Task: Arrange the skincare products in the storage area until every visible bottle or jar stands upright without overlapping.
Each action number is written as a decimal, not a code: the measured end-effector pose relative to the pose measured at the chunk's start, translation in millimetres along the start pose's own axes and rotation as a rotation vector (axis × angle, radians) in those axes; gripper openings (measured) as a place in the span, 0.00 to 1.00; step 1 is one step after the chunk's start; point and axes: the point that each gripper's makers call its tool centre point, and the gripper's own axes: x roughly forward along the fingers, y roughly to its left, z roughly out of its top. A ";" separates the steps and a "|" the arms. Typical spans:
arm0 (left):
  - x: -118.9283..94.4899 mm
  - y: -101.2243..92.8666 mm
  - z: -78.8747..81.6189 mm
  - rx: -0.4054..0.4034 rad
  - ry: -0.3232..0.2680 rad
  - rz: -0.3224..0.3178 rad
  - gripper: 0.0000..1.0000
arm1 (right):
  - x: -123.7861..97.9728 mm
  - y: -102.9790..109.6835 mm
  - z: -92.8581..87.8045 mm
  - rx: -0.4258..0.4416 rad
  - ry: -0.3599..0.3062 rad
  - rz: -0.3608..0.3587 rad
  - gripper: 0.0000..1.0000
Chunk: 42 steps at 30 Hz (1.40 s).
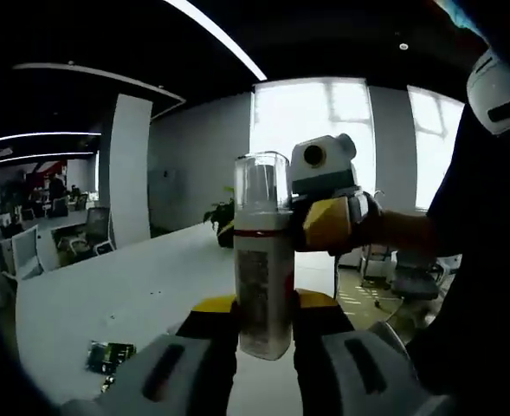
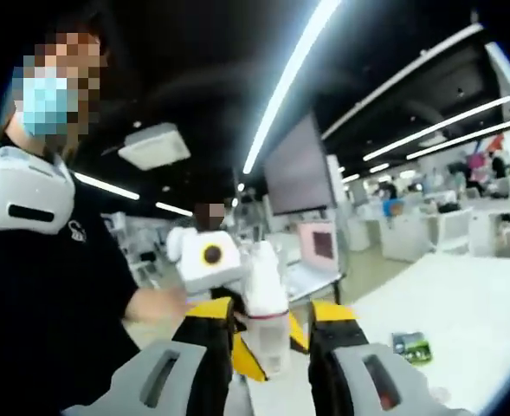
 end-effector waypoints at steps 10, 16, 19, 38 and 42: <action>0.5 -10.9 2.1 -0.002 -0.030 0.014 0.28 | -0.8 0.7 4.2 -0.101 0.010 0.013 0.10; 0.8 -7.3 -1.3 0.031 -0.038 0.038 0.29 | -4.9 5.1 0.9 -0.137 0.018 0.017 0.10; 3.2 -7.1 -7.8 0.029 -0.021 0.051 0.42 | -9.0 9.0 3.1 -0.118 -0.022 0.037 0.10; -5.6 -0.2 -42.2 0.004 0.057 0.133 0.76 | -15.1 16.0 -15.5 -0.132 -0.003 0.042 0.10; -8.9 2.7 -47.3 0.011 0.071 0.156 0.82 | -15.6 14.5 -19.2 -0.131 0.002 0.040 0.10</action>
